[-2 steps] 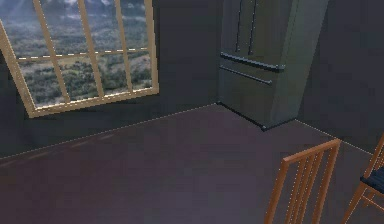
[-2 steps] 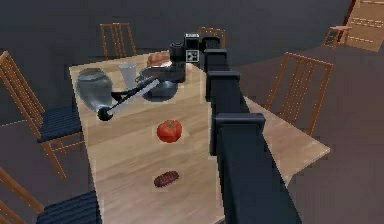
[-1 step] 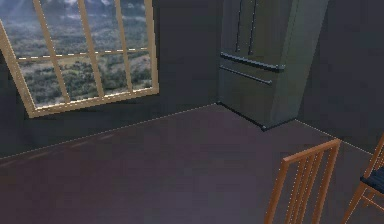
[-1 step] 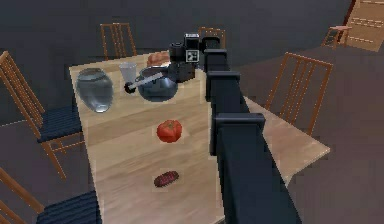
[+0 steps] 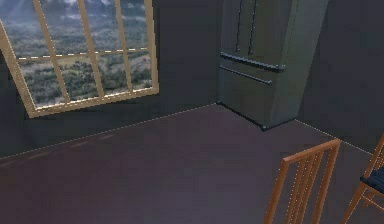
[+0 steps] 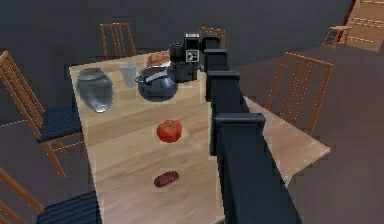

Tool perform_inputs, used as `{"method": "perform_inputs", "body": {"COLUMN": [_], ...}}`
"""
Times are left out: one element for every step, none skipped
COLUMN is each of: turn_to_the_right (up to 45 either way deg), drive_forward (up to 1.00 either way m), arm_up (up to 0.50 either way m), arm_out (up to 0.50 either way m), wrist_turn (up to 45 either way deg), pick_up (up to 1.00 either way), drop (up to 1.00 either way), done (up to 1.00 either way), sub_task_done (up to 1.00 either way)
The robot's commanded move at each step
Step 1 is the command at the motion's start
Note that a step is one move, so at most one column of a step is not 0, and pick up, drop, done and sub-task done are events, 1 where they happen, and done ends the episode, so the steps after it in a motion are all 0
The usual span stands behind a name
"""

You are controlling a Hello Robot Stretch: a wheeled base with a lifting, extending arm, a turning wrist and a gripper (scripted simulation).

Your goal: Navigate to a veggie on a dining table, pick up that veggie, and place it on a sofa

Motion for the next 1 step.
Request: {"method": "perform_inputs", "body": {"turn_to_the_right": [0.0], "drive_forward": [0.00], "arm_up": [-0.28], "arm_out": [0.00], "wrist_turn": [0.0], "pick_up": [0.00], "drop": [0.00], "done": [0.00], "sub_task_done": [0.00]}}
